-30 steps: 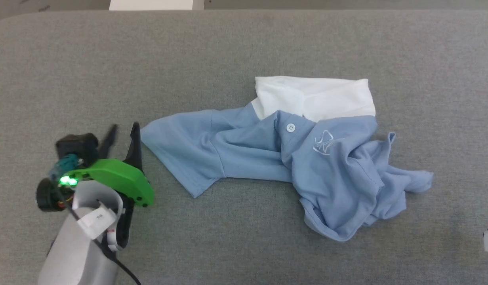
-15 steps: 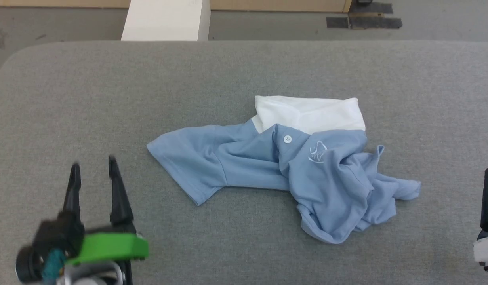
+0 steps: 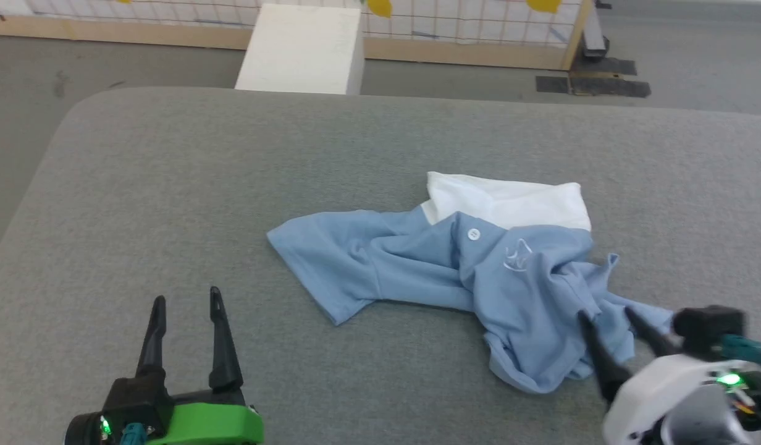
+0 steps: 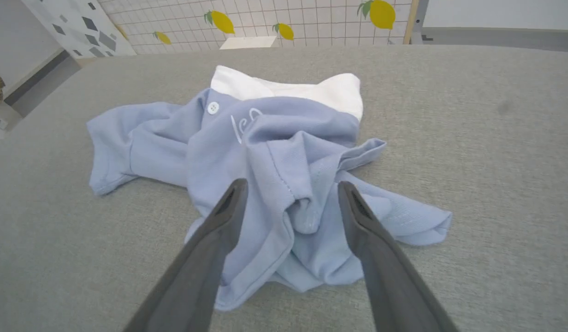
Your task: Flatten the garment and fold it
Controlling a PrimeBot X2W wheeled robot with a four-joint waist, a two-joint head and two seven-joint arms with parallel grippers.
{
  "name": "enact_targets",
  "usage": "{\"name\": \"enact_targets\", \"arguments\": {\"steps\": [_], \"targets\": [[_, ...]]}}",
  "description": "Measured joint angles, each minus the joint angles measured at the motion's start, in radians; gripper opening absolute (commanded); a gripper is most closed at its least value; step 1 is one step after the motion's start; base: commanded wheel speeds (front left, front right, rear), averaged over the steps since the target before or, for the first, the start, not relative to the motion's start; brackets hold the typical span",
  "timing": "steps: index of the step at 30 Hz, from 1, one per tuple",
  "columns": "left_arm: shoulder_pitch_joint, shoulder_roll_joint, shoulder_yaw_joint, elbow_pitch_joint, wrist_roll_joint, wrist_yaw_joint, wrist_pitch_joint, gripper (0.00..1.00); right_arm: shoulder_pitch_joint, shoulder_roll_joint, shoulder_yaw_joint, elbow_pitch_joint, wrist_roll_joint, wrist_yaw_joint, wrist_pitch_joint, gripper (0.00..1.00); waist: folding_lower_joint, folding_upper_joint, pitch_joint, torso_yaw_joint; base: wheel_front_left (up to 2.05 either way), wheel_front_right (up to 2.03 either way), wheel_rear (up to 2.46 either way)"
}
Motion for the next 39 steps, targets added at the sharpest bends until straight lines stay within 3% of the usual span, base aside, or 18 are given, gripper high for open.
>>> {"name": "enact_targets", "arguments": {"steps": [7, 8, 9, 10, 17, 21, 26, 27, 28, 29, 30, 31, 39], "targets": [[-0.001, -0.006, -0.02, 0.016, 0.0, -0.009, 0.0, 1.0, -0.077, -0.002, 0.083, 0.171, -0.132, 0.0, 0.05, 1.0, 0.0, 0.0, -0.007, 0.048, 0.0, 0.0, 0.0], [-0.002, -0.006, -0.022, 0.019, 0.0, -0.009, 0.0, 1.0, -0.093, -0.002, 0.088, 0.198, -0.14, 0.0, 0.05, 0.45, 0.0, 0.0, -0.006, 0.053, 0.0, 0.0, 0.0], [-0.003, -0.007, -0.023, 0.021, 0.0, -0.009, 0.0, 1.0, -0.105, -0.002, 0.093, 0.215, -0.145, 0.0, 0.048, 0.06, 0.0, 0.0, -0.006, 0.058, 0.0, 0.0, 0.0], [-0.003, -0.007, -0.023, 0.022, 0.0, -0.009, 0.0, 1.0, -0.114, -0.003, 0.095, 0.222, -0.145, 0.0, 0.041, 0.0, 0.0, 0.0, -0.005, 0.061, 0.0, 0.0, 0.0], [-0.005, -0.011, -0.021, 0.026, -0.002, -0.009, 0.0, 1.0, -0.16, -0.003, 0.204, 0.157, -0.024, 0.0, 0.092, 0.0, 0.0, 0.0, -0.005, 0.057, 0.0, 0.0, 0.0], [-0.009, -0.018, -0.021, 0.026, -0.006, -0.009, 0.0, 1.0, -0.16, -0.025, 0.369, 0.035, 0.12, 0.0, 0.215, 0.0, 0.0, 0.0, -0.009, 0.048, 0.0, 0.0, 0.0], [-0.01, -0.023, -0.022, 0.031, -0.018, -0.01, 0.0, 1.0, -0.099, -0.048, 0.466, -0.023, 0.253, 0.0, 0.382, 0.0, 0.0, 0.0, -0.013, 0.045, 0.0, 0.0, 0.0], [-0.01, -0.023, -0.023, 0.033, -0.019, -0.01, 0.0, 1.0, -0.093, -0.065, 0.484, -0.022, 0.252, 0.0, 0.4, 0.16, 0.0, 0.0, -0.013, 0.046, 0.0, 0.0, 0.0], [-0.011, -0.023, -0.023, 0.035, -0.019, -0.01, 0.0, 1.0, -0.087, -0.084, 0.495, -0.019, 0.253, 0.0, 0.415, 0.16, 0.0, 0.0, -0.013, 0.048, 0.0, 0.0, 0.0], [-0.011, -0.024, -0.024, 0.037, -0.019, -0.012, 0.0, 1.0, -0.081, -0.095, 0.495, -0.01, 0.256, 0.0, 0.424, 0.43, 0.0, 0.0001, -0.012, 0.049, 0.0, 0.0, 0.0], [-0.012, -0.025, -0.026, 0.04, -0.02, -0.015, 0.0, 1.0, -0.077, -0.105, 0.498, 0.004, 0.255, 0.0, 0.433, 0.43, 0.0, 0.0001, -0.011, 0.051, 0.0, 0.0, 0.0], [-0.014, -0.025, -0.029, 0.042, -0.02, -0.018, 0.0, 1.0, -0.077, -0.125, 0.506, 0.014, 0.247, 0.0, 0.439, 1.0, 0.0, 0.0, -0.011, 0.053, 0.0, 0.0, 0.0], [-0.015, -0.025, -0.027, 0.055, -0.029, -0.019, 0.0, 1.0, -0.076, -0.147, 0.444, -0.007, 0.236, 0.0, 0.449, 1.0, 0.0, 0.0, -0.016, 0.062, 0.0, 0.0, 0.0]]}}
